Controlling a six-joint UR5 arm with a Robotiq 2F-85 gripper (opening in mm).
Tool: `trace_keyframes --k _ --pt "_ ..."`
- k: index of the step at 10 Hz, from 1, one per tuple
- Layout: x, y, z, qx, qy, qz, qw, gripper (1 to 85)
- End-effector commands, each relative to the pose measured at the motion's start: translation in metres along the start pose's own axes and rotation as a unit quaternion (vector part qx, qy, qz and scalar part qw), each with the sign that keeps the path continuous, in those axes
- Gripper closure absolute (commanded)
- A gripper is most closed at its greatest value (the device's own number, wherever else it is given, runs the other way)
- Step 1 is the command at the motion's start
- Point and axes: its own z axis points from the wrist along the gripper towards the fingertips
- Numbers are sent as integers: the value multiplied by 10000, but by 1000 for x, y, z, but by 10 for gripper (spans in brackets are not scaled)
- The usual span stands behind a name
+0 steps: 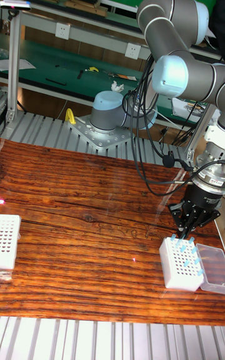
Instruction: Transfer all medium pipette tips from one holder to another
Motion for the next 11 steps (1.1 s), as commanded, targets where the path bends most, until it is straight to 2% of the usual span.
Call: trace_keyframes --k 1,11 --pt "1 3 0 -52 1 27 10000 843" --pt "2 1 5 -1 -20 1 10000 843"
